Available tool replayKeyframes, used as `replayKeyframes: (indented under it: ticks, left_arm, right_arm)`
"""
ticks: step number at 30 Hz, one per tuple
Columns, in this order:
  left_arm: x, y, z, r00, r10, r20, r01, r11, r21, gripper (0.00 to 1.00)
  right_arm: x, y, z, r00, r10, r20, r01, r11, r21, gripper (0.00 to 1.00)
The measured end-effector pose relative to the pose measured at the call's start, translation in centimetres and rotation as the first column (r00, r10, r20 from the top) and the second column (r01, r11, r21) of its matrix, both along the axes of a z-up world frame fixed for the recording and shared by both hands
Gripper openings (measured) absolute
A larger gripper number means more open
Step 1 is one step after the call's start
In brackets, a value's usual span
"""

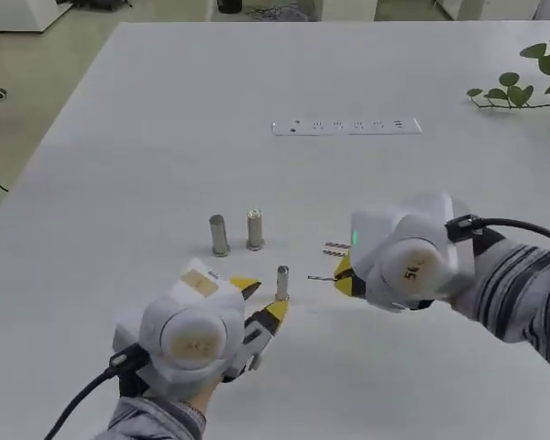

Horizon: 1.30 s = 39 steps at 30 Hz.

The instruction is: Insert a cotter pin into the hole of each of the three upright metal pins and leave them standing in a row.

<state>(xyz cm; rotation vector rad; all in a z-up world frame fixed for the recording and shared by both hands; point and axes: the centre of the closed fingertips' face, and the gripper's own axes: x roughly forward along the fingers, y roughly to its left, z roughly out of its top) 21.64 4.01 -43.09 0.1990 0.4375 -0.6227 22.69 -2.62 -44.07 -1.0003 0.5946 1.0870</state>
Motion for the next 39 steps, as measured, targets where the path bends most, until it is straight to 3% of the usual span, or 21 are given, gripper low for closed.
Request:
replayKeyframes:
  ticks: [10, 15, 20, 23, 28, 39]
  left_arm:
    - [1.6, -0.1, -2.1, 0.999, 0.036, -0.037, -0.036, 0.999, 0.003, 0.17]
    - [2.1, -0.8, -2.8, 0.997, 0.04, -0.069, -0.041, 0.999, -0.017, 0.16]
    - [2.7, -1.4, -3.2, 0.997, 0.039, -0.072, -0.041, 0.999, -0.023, 0.15]
    - [3.2, -1.5, -3.6, 0.995, 0.043, -0.089, -0.047, 0.998, -0.036, 0.14]
    - [3.4, -1.6, -3.9, 0.993, 0.047, -0.105, -0.052, 0.998, -0.045, 0.1]
    - [3.0, -1.8, -4.0, 0.993, 0.048, -0.108, -0.054, 0.997, -0.053, 0.06]
  right_arm:
    - [0.8, 0.9, -0.7, 1.0, 0.005, 0.005, -0.005, 1.0, 0.002, 0.0]
    - [0.9, 1.3, -0.7, 1.0, 0.007, 0.0, -0.007, 1.0, 0.015, 0.0]
    - [1.0, 1.7, -0.5, 1.0, 0.014, -0.001, -0.014, 1.0, 0.027, 0.0]
    - [1.0, 1.7, -0.5, 1.0, 0.015, -0.004, -0.015, 1.0, 0.026, 0.0]
    - [1.0, 1.8, -0.5, 1.0, 0.018, -0.003, -0.017, 0.999, 0.029, 0.0]
    - [0.8, 2.2, -0.7, 1.0, 0.024, -0.013, -0.023, 0.999, 0.034, 0.0]
